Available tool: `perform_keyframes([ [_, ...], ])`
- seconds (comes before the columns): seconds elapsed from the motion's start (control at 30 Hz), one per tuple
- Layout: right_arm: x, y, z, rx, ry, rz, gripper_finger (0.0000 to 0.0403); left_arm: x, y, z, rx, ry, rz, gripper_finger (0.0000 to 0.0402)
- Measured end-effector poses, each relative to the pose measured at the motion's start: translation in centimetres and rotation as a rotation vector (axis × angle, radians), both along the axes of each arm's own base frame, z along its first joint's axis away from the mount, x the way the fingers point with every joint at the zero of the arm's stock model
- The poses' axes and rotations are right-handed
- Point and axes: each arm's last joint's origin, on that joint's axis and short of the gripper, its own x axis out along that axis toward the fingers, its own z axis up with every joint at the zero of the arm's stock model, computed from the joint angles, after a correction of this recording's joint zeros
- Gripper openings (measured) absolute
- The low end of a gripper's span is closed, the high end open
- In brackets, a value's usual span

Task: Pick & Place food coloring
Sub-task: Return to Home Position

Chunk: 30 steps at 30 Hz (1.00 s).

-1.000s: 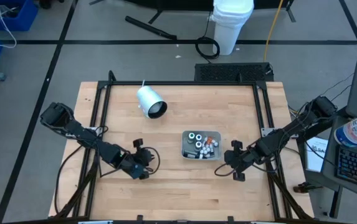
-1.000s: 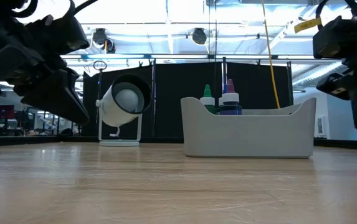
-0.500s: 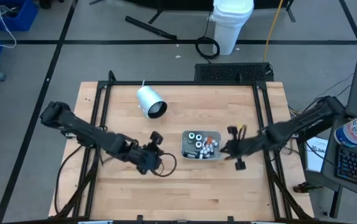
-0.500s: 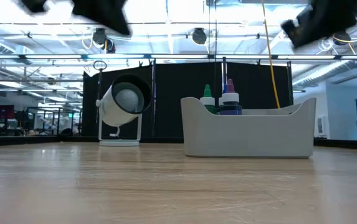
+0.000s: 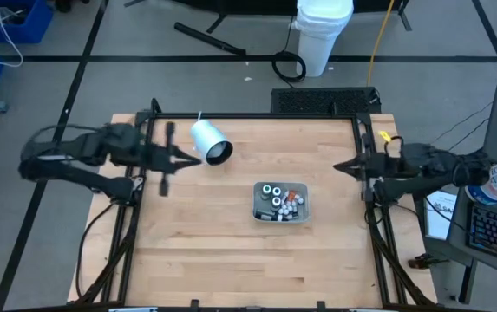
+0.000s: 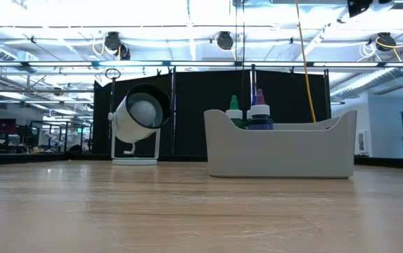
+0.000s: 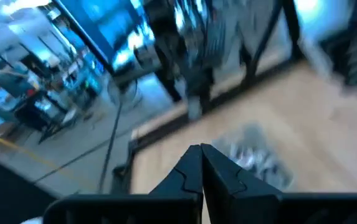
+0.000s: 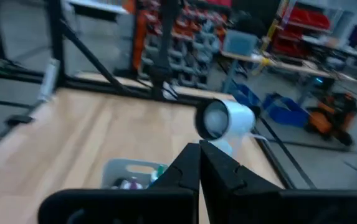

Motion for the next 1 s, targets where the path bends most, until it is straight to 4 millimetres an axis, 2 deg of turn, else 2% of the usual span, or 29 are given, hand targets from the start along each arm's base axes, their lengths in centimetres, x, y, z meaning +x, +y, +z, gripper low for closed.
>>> perform_keyframes([
  [0.07,-0.6,0.0,-0.4,0.015,-0.025,0.043,0.0000,-2.1,0.8,-0.9,-0.089,-0.069,-0.004,0.0004],
  [0.2,-0.8,0.0,-2.2,0.004,-0.045,0.052,0.0000,-4.8,1.5,-4.6,-0.143,-0.111,0.054,0.0004],
  [0.37,0.4,0.1,-4.9,-0.058,-0.075,0.038,0.0000,-6.2,1.6,-9.4,-0.156,-0.206,0.028,0.0004],
  [0.53,-0.2,-0.2,-5.5,-0.060,-0.100,0.020,0.0000,-7.6,1.8,-13.0,-0.214,-0.284,0.041,0.0004],
  [0.73,-2.5,-0.7,-5.2,-0.018,-0.189,-0.012,0.0000,-10.6,1.9,-15.5,-0.239,-0.376,0.098,0.0003],
  [0.83,-2.6,-0.6,-5.0,0.060,-0.268,0.030,0.0000,-11.1,1.7,-16.0,-0.256,-0.440,0.062,0.0002],
  [0.9,-2.0,-0.5,-5.7,0.085,-0.280,0.052,0.0000,-10.9,1.7,-16.7,-0.283,-0.397,0.053,0.0002],
  [1.0,-0.6,-0.5,-8.4,0.102,-0.215,0.045,0.0000,-10.3,1.7,-17.0,-0.297,-0.383,0.031,0.0002],
])
